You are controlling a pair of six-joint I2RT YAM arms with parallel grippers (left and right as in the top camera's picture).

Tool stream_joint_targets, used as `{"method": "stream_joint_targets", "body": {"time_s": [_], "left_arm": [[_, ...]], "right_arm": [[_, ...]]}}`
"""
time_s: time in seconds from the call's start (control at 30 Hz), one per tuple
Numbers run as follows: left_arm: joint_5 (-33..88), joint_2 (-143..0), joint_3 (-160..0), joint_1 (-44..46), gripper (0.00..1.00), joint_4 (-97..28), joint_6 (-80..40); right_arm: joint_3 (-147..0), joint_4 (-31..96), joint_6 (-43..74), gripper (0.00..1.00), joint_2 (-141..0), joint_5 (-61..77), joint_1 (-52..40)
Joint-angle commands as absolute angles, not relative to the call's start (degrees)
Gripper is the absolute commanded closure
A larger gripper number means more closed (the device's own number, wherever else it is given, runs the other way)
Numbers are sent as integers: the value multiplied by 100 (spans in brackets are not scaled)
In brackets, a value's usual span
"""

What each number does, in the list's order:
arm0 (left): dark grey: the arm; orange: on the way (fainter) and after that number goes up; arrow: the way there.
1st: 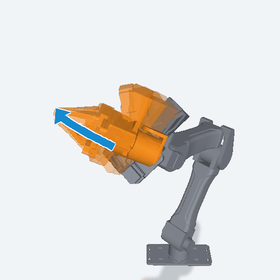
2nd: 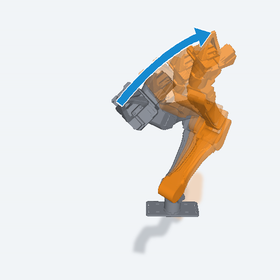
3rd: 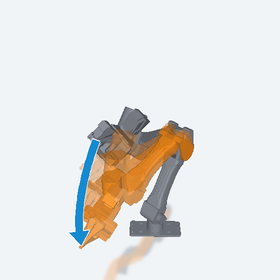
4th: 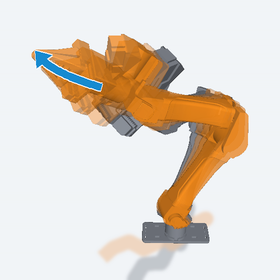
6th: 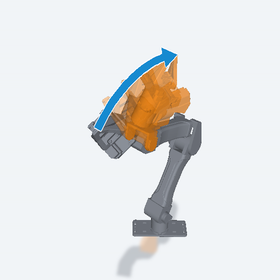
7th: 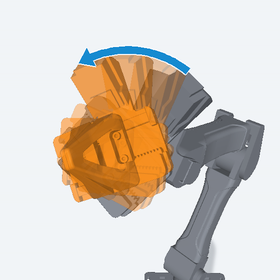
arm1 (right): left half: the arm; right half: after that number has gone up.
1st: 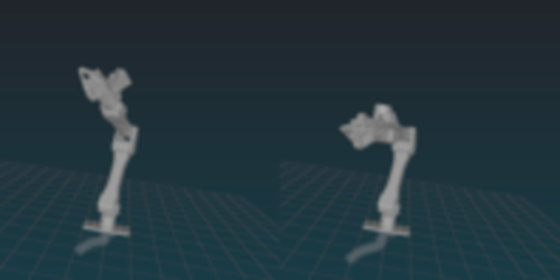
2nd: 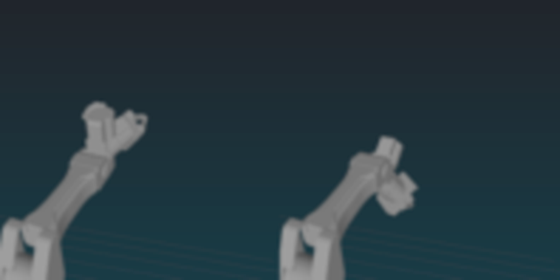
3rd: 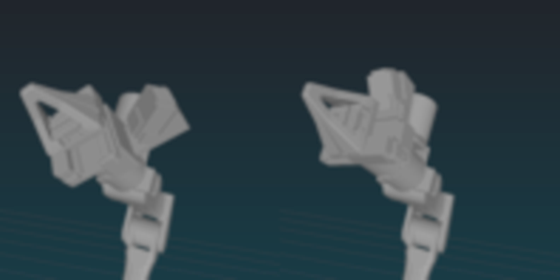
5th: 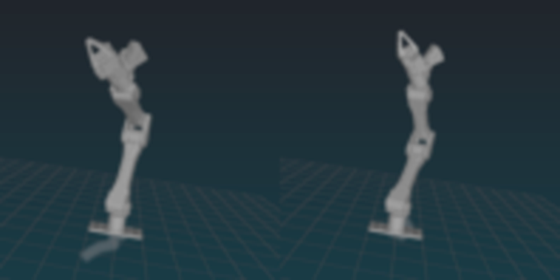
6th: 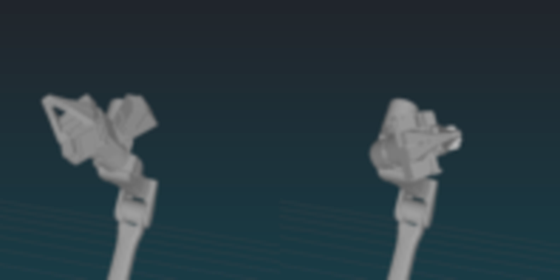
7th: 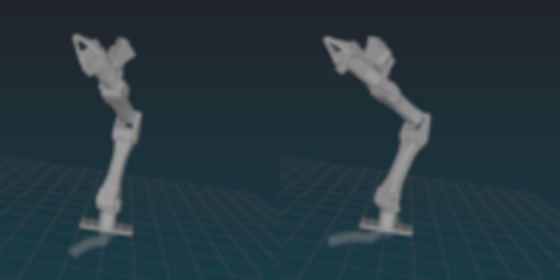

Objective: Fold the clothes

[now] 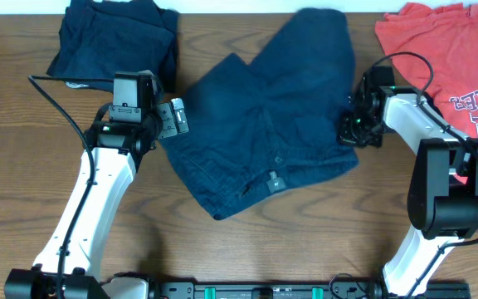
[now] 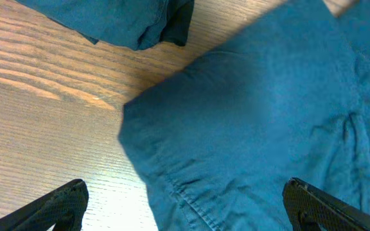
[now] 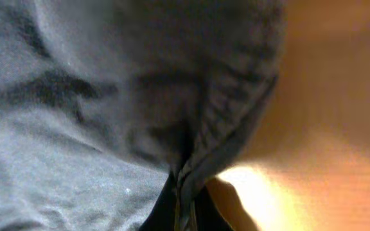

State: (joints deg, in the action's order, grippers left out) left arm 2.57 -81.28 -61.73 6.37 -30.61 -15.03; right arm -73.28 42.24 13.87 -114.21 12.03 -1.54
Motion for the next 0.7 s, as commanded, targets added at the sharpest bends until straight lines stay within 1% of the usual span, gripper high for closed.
{"method": "stream_joint_targets", "body": {"time_s": [0.0,0.13,0.27,0.53,0.67], "left_arm": [[193,-8171,-6211,607,2,-3065,-1529],[193,-8171,-6211,607,2,-3083,-1535],[235,-8171,-6211,607,2,-3083,-1535],[235,-8171,-6211,607,2,-3083,-1535],[235,-8171,-6211,607,2,-3083,-1535]], "right_arm": [[-7264,3846,1811,99,-11476,1273,-213],[-7369,3354,1865,99,-11476,1400,-211],[-7732,3391,1601,99,-11476,1372,-209],[-9212,4834,827,99,-11476,738,16],[-9815,5332,523,99,-11476,707,259]]}}
